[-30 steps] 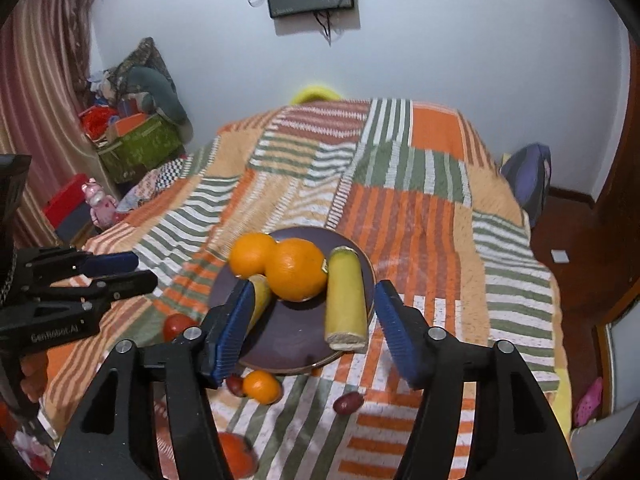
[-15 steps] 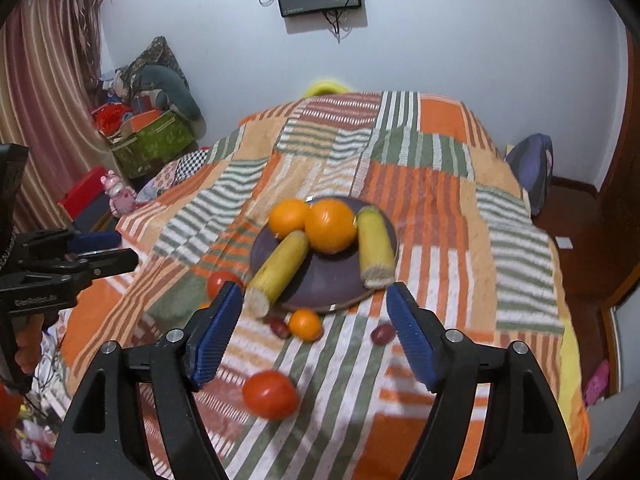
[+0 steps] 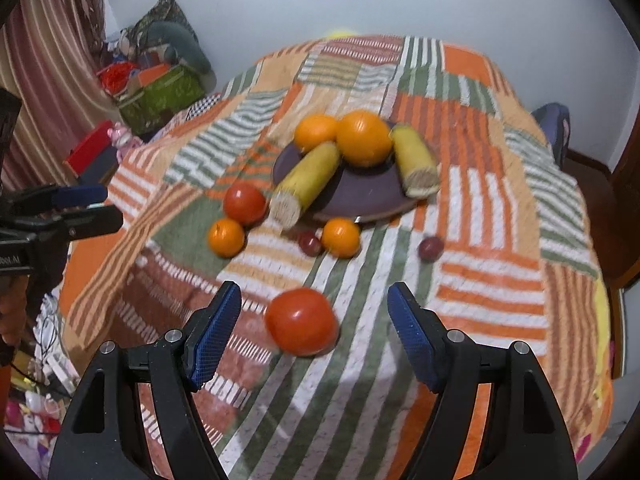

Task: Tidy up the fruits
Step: 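Grasp a red tomato with the right tool while the left tool grasps another tomato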

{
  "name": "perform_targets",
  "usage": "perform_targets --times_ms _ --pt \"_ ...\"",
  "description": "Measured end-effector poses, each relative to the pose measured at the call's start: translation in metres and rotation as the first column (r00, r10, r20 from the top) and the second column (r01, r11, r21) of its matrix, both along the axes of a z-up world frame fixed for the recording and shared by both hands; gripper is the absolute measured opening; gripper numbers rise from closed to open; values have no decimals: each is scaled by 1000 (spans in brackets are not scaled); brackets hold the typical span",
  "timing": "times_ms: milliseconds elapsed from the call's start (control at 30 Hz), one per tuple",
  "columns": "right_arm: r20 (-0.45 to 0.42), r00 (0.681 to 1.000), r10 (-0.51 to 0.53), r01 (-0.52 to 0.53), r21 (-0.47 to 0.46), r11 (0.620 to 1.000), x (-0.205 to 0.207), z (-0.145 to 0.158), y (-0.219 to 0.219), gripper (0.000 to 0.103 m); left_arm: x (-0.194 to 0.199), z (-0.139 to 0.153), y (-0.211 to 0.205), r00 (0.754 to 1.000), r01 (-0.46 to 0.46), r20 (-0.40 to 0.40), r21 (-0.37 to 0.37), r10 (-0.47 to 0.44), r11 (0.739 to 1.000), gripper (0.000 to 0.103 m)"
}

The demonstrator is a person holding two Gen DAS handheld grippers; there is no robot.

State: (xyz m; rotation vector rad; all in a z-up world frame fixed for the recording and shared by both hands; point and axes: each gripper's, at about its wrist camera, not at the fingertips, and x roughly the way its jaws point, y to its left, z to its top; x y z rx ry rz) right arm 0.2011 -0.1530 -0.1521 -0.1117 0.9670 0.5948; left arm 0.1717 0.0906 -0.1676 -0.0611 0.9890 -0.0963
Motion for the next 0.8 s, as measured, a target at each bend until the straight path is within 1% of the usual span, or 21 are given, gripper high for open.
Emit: perform_targets --times_ms 200,267,300,333,367,400,433,500,667,800 --pt "-79 997 20 -21 -10 1000 -1 -26 10 73 3 -11 1 1000 4 -28 0 -4 1000 74" --pt "-98 995 31 -33 -17 999 -1 -33 13 69 6 -15 1 999 2 -39 -2 -2 1000 74" --pt "-104 994 34 -36 -23 999 -1 -35 14 64 7 -17 2 999 1 -44 -3 -1 1000 74" --pt "-108 994 34 -38 -33 999 0 -37 15 61 9 -19 2 999 0 -49 -3 0 1000 74" --pt "-109 993 32 -36 -38 999 1 -39 15 61 11 -21 2 999 -1 -53 -4 1 1000 74" --pt "-112 993 34 -38 -37 999 1 -40 15 59 12 -22 3 998 -2 -55 -3 1 1000 74" --pt "-116 993 37 -41 -32 999 1 -41 15 53 14 -24 3 998 -2 -59 -3 2 1000 74" --pt "-117 992 40 -44 -35 998 2 -43 14 49 19 -27 3 998 -1 -65 -5 1 1000 74" --pt "-110 992 55 -58 -19 998 4 -41 13 48 32 -36 3 997 0 -80 -3 0 1000 74" --pt "-81 995 52 -52 8 999 9 -32 10 48 45 -43 2 996 -1 -92 -12 0 1000 74"
